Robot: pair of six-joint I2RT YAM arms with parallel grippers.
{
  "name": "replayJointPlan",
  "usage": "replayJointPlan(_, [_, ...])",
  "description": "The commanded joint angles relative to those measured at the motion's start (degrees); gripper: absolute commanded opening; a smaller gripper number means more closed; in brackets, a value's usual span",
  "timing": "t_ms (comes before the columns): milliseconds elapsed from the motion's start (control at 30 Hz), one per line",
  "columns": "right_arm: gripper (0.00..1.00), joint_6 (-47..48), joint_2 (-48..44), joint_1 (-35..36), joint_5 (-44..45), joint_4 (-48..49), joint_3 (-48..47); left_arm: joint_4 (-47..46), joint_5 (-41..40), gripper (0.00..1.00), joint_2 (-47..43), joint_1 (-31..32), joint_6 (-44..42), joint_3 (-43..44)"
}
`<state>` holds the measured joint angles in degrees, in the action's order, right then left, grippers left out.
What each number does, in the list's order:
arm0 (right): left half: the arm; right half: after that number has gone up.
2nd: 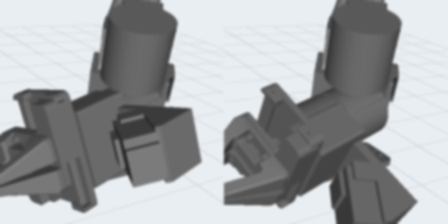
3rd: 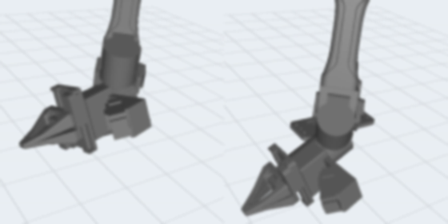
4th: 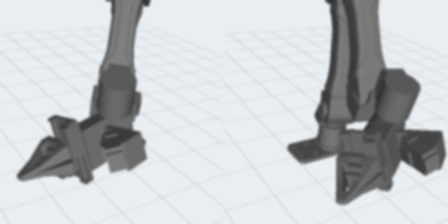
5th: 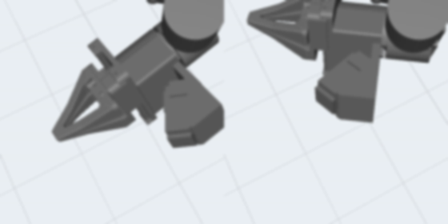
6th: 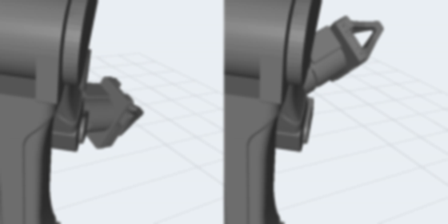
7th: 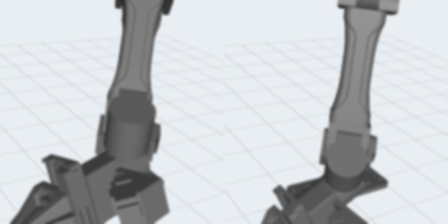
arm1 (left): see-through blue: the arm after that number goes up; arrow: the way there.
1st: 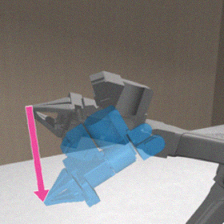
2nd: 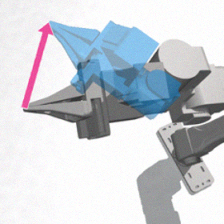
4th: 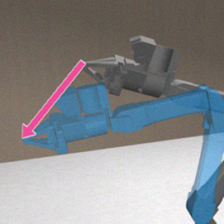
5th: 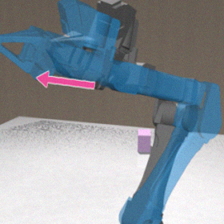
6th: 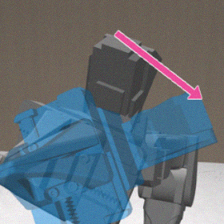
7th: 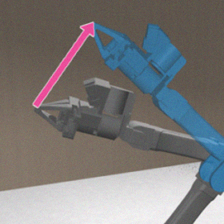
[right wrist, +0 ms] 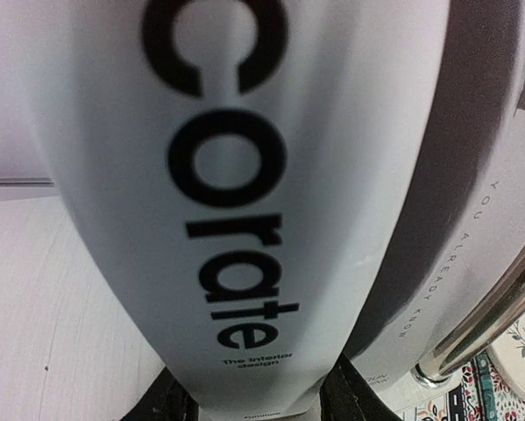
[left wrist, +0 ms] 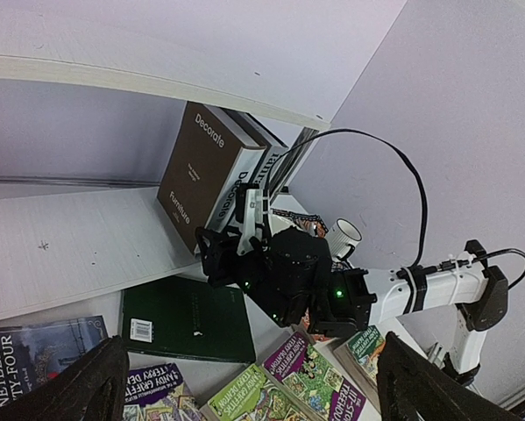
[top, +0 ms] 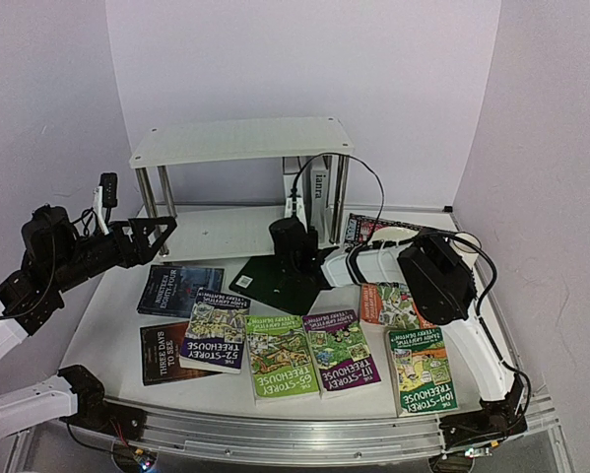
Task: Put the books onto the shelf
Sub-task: Place the book on the shelf.
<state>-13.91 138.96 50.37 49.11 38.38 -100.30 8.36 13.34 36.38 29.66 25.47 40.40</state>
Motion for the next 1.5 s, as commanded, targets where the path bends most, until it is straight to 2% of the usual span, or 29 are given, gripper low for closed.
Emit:
replayJointPlan(0, [0.24,-1.53,-0.28,-1.21,0.76,-0.91,-2.20,-1.96,0.16,1.00,-0.39,-0.13,0.04,1.63])
replayJointPlan(1033, [0.28,-4.64,-3.52,-2.81,-0.27,-1.56,2.32,-2.31,0.43,1.00,1.75,-0.10,0.19,1.87])
replayJointPlan(1300, [0.43,-4.90,-5.45,-2.82,-1.62,-1.38,4.36,-2.47,0.63,1.00,1.45,-0.12,0.34,1.69])
replayJointPlan(1467, [0.46,-5.19,-5.96,-2.79,-1.95,-1.37,5.13,-2.56,0.83,1.00,1.39,-0.13,0.63,1.58])
